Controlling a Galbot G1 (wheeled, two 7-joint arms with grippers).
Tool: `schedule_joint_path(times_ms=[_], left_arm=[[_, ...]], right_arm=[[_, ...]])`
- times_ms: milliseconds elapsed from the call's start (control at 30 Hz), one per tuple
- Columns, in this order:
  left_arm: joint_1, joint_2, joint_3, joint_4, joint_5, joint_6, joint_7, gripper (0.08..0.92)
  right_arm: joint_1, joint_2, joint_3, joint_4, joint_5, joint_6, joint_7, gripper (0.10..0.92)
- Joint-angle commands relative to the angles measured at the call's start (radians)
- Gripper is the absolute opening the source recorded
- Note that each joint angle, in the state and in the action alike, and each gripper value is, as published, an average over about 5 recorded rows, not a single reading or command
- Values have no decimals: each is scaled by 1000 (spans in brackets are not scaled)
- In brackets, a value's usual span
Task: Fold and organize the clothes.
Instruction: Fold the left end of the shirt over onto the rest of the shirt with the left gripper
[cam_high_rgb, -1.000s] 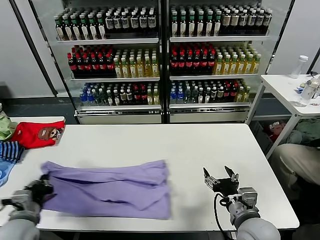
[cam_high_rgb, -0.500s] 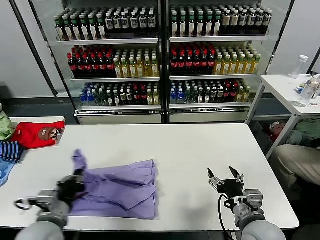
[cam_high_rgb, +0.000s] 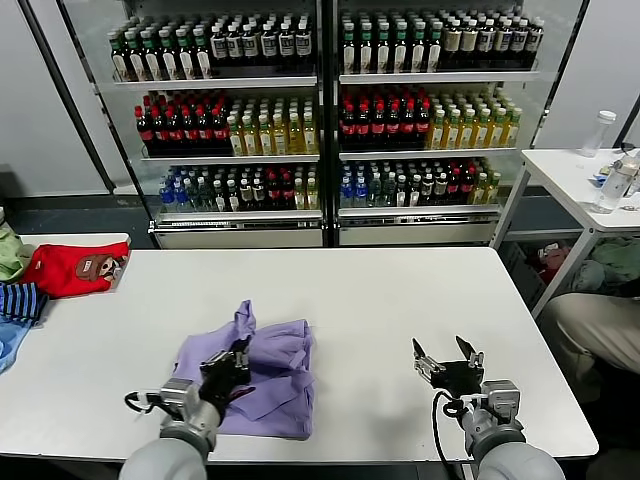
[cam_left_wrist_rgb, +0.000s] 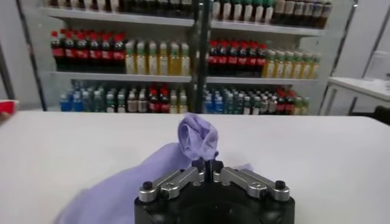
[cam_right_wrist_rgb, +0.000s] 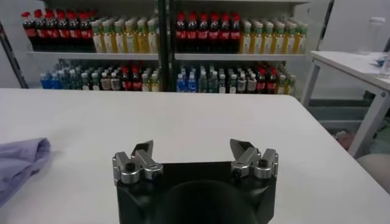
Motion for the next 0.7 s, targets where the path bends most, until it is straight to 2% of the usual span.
schedule_joint_path(times_ms=[33, 133, 267, 333, 433, 533, 633, 700], left_arm=[[-48, -73, 173, 37, 75, 0, 10, 110], [-66, -96, 195, 43, 79, -2, 17, 138], [-115, -131, 181, 83, 82, -48, 24, 230], [-110, -122, 151, 67, 84, -80, 24, 291], [-51, -62, 58, -29, 85, -109, 35, 386], [36, 26, -117, -91, 90, -118, 41, 472], [112, 89, -303, -31, 92, -99, 40, 559], [151, 104, -369, 34, 84, -80, 38, 620]], right_arm=[[12, 1, -6, -3, -6, -1, 2, 823], [14, -1, 3, -3, -3, -2, 0, 823], [21, 3, -5, -1, -2, -2, -2, 823], [28, 5, -15, 2, -3, -4, -4, 823], [45, 4, -30, -2, -2, -5, -8, 823], [68, 4, -45, -16, -2, -4, -12, 823], [84, 8, -59, -28, -2, -2, -17, 823], [87, 9, -61, -34, -3, -1, -22, 823]])
